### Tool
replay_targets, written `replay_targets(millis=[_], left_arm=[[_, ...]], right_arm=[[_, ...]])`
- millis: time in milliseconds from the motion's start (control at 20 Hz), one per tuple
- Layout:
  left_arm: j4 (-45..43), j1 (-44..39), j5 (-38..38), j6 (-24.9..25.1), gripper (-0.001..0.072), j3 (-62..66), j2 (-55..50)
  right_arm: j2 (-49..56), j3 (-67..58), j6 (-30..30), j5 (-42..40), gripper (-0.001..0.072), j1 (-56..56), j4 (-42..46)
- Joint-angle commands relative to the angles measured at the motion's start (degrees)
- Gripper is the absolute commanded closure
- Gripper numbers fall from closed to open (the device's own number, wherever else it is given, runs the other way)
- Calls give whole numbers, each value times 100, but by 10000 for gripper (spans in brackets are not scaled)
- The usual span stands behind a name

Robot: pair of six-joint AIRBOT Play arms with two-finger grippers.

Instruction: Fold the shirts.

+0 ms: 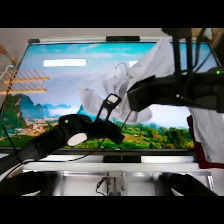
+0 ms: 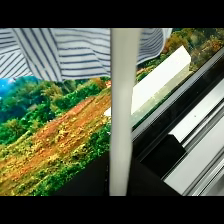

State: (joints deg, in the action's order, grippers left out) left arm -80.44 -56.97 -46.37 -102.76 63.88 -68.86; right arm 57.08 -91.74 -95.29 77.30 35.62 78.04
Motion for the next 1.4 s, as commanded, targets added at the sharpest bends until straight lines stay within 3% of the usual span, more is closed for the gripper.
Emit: replay_targets(millis=[0,450,1000,1050,1100,1150,1350], left_arm=[[225,-22,286,133,662,4,-131],[140,295,-17,205,662,15,92],[140,295,39,313,661,297,107],[140,295,26,313,662,295,105],[138,295,28,334,662,295,105],[138,295,26,334,661,295,105],[140,297,-157,422,662,297,105]], right_arm=[[81,-4,-4,-20,637,20,-76],[79,-2,-155,765,636,15,1617],[133,-2,-420,1082,619,15,2074],[151,-2,-466,981,564,15,2100],[151,-4,-494,855,336,15,2083],[125,-11,-485,704,223,15,2100],[-96,-839,-949,516,216,13,3316]])
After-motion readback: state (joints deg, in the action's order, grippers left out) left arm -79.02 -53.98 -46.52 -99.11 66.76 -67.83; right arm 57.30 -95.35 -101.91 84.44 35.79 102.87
